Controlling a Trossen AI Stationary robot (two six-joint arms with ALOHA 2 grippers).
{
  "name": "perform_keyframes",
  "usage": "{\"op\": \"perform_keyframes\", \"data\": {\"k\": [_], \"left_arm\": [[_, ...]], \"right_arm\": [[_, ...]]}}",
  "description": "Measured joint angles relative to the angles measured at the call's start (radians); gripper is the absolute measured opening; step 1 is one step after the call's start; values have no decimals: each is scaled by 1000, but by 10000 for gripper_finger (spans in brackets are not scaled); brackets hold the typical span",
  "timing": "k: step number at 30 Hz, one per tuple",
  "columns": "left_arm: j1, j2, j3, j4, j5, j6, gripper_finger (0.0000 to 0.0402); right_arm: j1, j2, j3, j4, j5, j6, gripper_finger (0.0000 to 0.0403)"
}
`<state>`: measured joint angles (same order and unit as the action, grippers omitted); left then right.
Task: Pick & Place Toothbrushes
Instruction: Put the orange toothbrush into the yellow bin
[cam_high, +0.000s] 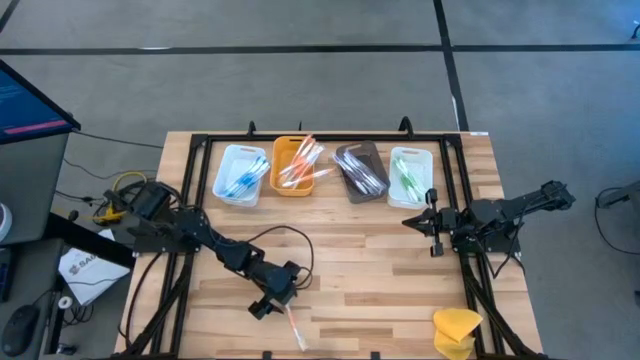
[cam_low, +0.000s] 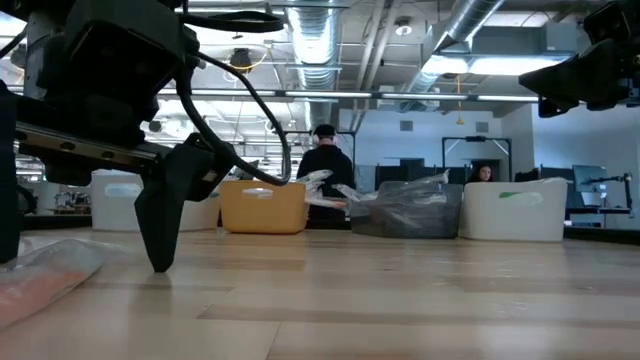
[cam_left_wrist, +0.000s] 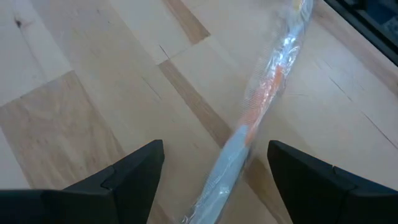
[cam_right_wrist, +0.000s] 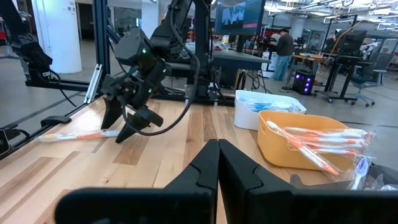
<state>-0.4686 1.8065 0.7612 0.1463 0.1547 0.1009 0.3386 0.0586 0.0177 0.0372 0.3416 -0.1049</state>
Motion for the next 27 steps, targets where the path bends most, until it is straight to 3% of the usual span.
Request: {"op": "perform_keyframes", "data": {"k": [18,27], "left_arm": [[-2,-57,-37,14,7,-35,285],[-2,-61,-116,143,9,-55,285]], "right_arm": [[0,0,0,0,0,0,0],[0,0,0,0,0,0,0]]}}
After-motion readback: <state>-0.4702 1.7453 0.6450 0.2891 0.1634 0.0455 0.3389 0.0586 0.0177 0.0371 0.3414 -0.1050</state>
